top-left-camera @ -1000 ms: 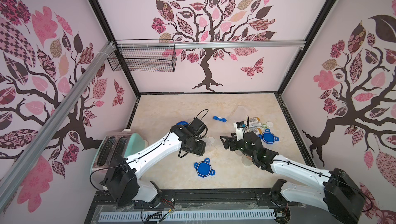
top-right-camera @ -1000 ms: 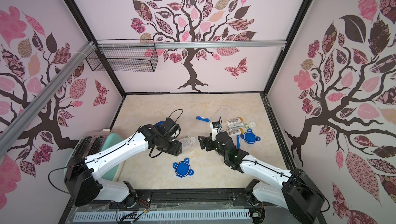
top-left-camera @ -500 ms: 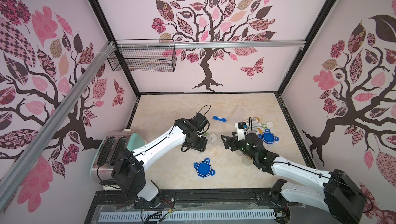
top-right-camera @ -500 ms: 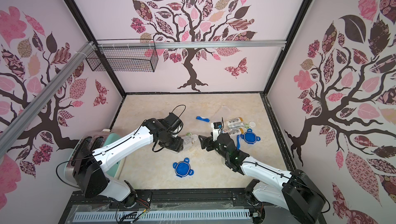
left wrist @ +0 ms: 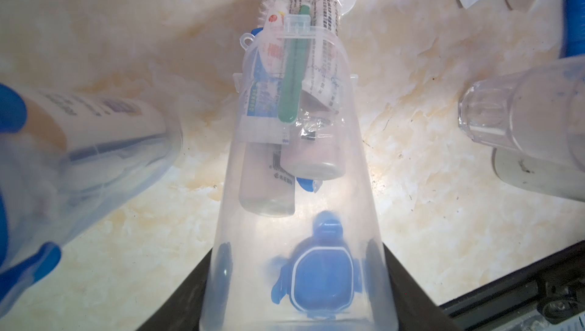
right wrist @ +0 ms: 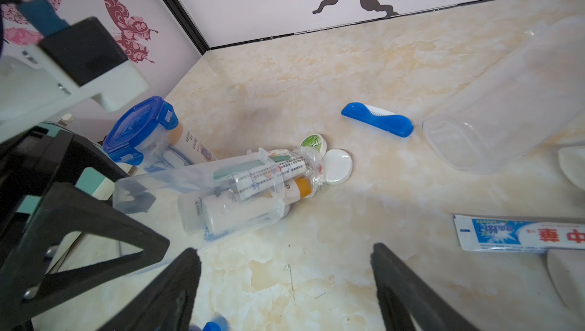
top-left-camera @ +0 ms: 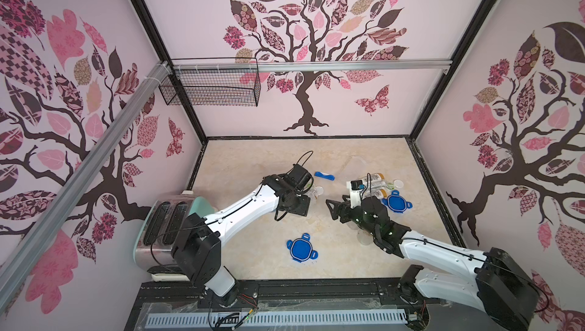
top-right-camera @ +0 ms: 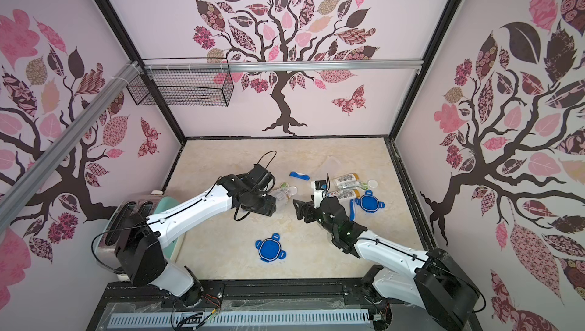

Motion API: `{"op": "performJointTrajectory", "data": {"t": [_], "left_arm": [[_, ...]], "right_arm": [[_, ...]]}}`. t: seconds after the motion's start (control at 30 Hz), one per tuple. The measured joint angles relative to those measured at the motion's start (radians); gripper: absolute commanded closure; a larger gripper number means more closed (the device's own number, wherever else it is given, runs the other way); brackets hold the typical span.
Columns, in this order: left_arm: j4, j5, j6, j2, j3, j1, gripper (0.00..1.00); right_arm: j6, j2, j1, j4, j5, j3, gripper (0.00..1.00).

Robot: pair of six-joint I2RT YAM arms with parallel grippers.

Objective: Take out toiletry kits
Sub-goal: 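Pour the toiletry kits out of the container.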

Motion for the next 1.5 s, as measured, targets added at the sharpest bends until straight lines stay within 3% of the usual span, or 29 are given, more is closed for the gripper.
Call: {"op": "performJointTrajectory", "data": {"t": [0.3,0.77,1.17,1.5], "left_arm": [[0.029,0.011,0.000,0.051,0.039,0.015,0.78],[-0.001,0.059,-0.016,-0.116,-0.090,0.005,0.75],[0.060,0.053,-0.050,-0.130,-0.158,-0.027,0.83],[0.124,0.046,-0.056,-0.071,-0.136,-0.027,0.84]], "right_arm": [[-0.004,0.003,0.000,0.009,0.018,0.000,0.13],[-0.010,0.018,0.000,0.016,0.023,-0.005,0.12],[-0.010,0.029,0.000,0.017,0.023,-0.010,0.12],[-0.010,0.029,0.000,0.017,0.023,-0.010,0.12]]}}
